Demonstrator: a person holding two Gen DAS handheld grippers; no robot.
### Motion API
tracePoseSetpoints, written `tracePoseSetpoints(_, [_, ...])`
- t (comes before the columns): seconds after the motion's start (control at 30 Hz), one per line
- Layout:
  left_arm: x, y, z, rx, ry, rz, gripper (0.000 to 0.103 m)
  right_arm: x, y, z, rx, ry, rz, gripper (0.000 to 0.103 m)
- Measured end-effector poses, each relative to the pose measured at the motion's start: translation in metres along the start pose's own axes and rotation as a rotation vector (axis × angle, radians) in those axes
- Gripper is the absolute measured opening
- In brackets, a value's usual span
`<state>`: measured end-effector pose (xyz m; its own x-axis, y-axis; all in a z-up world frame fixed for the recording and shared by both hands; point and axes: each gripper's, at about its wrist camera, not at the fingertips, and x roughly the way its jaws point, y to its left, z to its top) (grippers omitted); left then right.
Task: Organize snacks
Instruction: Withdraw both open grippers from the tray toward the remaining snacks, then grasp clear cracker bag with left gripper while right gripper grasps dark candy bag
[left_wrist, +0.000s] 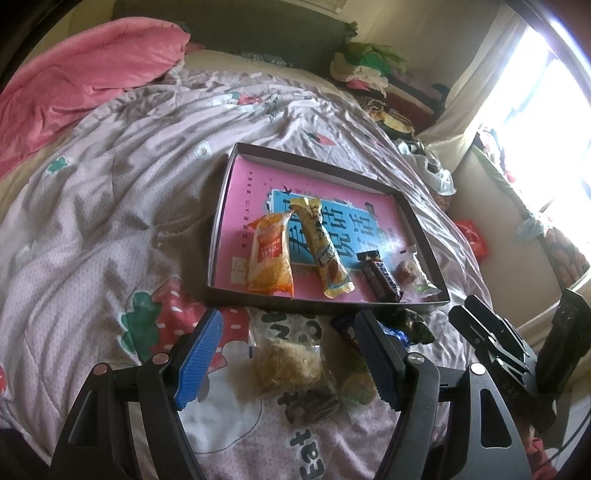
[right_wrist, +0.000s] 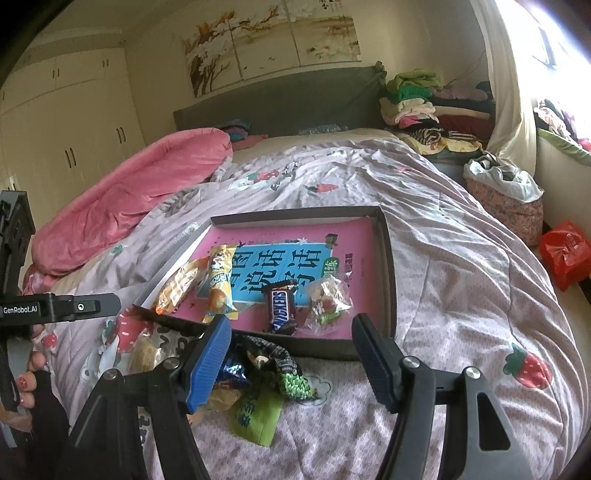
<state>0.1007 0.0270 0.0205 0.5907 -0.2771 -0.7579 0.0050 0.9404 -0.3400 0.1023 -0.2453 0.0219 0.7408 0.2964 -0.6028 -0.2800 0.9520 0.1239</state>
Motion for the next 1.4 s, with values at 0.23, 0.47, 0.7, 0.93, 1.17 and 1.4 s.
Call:
tracePoseSetpoints(0.23, [0.002,-0.001,-0.003,0.009,0.015,0.006,0.075,0.002,0.001,-0.006,0.0,0.029,-0.007,0.068])
tracePoseSetpoints(0.47, [0.005,0.002,-0.006,0.005,0.034,0.017,0.075,0.006,0.005,-0.011,-0.015,0.061,-0.01,0.068])
tracePoseSetpoints(0.7, [0.01,0.0,-0.017,0.019,0.069,0.026,0.075,0.011,0.008,-0.014,-0.03,0.08,-0.011,0.068])
tracePoseSetpoints(0.93, [0.018,0.0,-0.024,0.029,0.108,0.041,0.075,0.016,0.007,-0.017,-0.032,0.105,-0.012,0.068])
tracePoseSetpoints(1.17, [0.027,-0.006,-0.032,0.049,0.135,0.046,0.075,0.019,0.006,-0.018,-0.031,0.116,-0.013,0.068])
tracePoseSetpoints(1.4, [0.034,-0.009,-0.038,0.061,0.155,0.057,0.075,0.025,0.005,-0.021,-0.045,0.128,-0.018,0.067])
